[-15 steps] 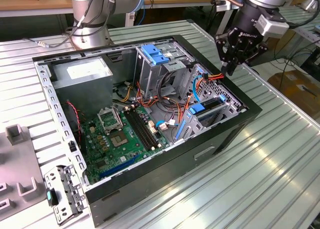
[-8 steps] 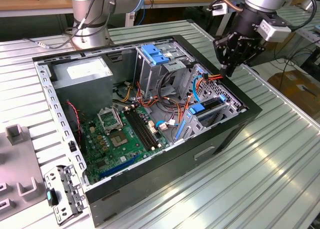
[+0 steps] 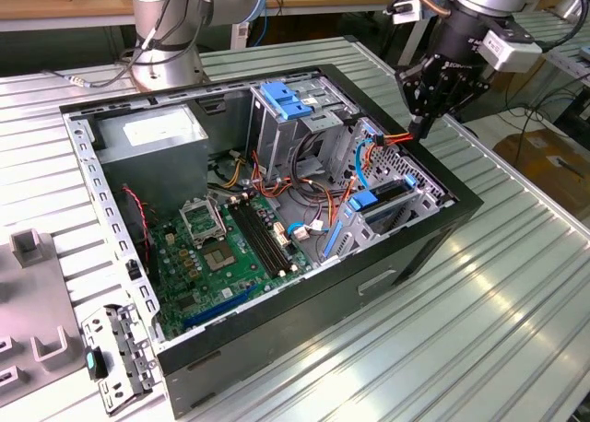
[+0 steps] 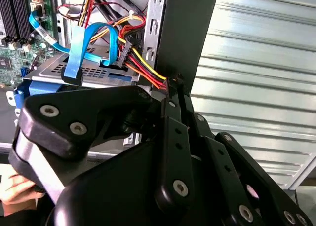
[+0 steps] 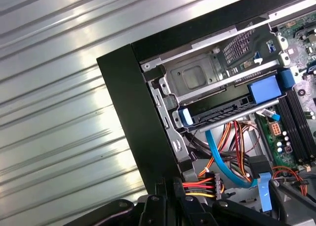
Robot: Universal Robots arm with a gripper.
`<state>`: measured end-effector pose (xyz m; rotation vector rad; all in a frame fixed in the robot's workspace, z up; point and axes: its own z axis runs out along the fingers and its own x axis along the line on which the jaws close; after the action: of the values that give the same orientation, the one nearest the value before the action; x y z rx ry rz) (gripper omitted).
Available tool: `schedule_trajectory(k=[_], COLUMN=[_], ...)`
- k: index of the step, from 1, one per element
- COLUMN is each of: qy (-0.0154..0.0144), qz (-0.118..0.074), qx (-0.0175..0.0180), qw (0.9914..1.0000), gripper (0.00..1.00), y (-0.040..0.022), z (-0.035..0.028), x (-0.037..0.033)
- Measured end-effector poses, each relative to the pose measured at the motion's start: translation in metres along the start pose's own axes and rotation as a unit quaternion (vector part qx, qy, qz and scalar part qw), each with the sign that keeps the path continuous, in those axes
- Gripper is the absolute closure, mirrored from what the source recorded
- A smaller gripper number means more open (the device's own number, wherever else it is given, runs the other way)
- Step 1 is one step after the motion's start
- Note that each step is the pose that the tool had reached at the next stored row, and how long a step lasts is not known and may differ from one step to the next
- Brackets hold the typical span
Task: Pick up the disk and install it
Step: 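Insert the first disk wire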
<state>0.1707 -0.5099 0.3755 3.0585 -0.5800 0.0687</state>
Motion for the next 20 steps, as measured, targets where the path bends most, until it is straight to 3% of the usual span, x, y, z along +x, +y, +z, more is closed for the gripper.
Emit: schedule_trajectory(k=[4, 10, 17, 20], qy=[0.0001, 0.0000, -0.0007, -0.0008], qz=[0.000, 0.002, 0.041, 0.042], qx=[-0.0001, -0.0002, -0.0021, -0.0022], qw=[1.00000, 1.00000, 0.99917, 0.99910], gripper=[0.84, 0.84, 0.84, 0.84], y=[0.0000, 0.0034, 0.0038, 0.0037], z=[-0.0002, -0.0006, -0.0005, -0.0005], x=[0.0000, -0.0087, -0.0096, -0.0095])
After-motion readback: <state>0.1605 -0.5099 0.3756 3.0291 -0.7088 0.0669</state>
